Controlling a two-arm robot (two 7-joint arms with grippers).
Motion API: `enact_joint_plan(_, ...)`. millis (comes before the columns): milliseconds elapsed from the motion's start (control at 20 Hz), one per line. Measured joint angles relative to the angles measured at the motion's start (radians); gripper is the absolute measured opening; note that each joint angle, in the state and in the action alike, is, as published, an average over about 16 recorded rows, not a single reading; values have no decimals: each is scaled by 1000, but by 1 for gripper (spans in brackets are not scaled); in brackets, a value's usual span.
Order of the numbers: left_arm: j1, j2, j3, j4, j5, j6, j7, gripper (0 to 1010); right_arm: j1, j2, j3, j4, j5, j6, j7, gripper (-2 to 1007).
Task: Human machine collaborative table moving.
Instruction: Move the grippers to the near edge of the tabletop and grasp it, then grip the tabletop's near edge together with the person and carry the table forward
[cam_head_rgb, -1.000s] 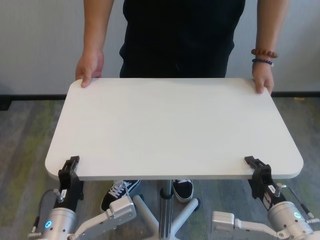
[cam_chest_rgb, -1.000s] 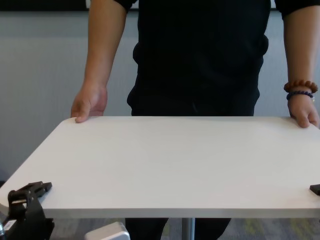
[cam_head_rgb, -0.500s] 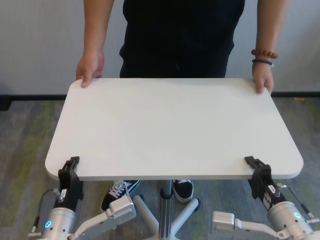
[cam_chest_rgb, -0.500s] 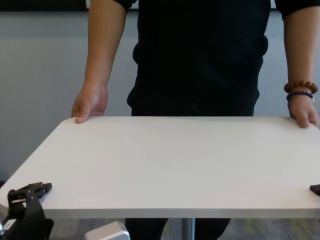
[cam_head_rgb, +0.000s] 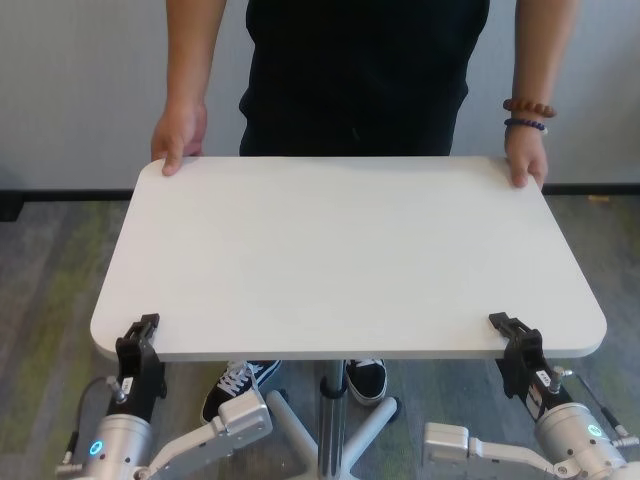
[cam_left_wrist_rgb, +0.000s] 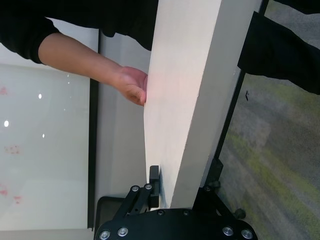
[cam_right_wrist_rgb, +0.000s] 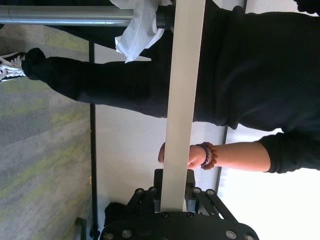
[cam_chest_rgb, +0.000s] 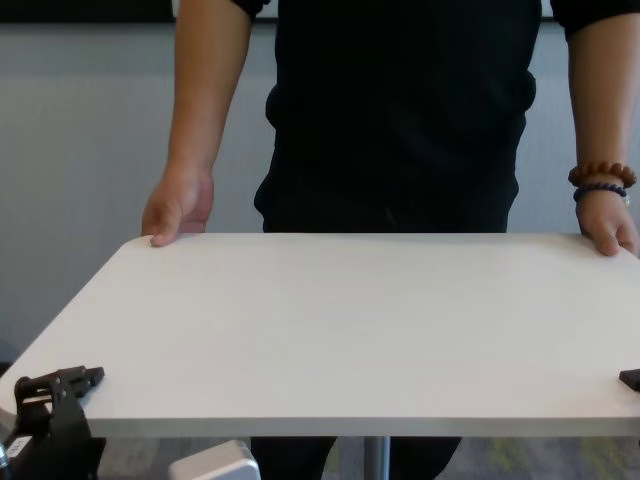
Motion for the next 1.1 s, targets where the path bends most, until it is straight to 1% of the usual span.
enact_joint_plan(400, 0, 0, 0, 0, 0, 0, 0, 256, 0, 0, 0, 0, 0, 0, 0, 213)
enact_joint_plan(1100, 0, 0, 0, 0, -1, 0, -1, 255, 0, 0, 0, 0, 0, 0, 0, 213)
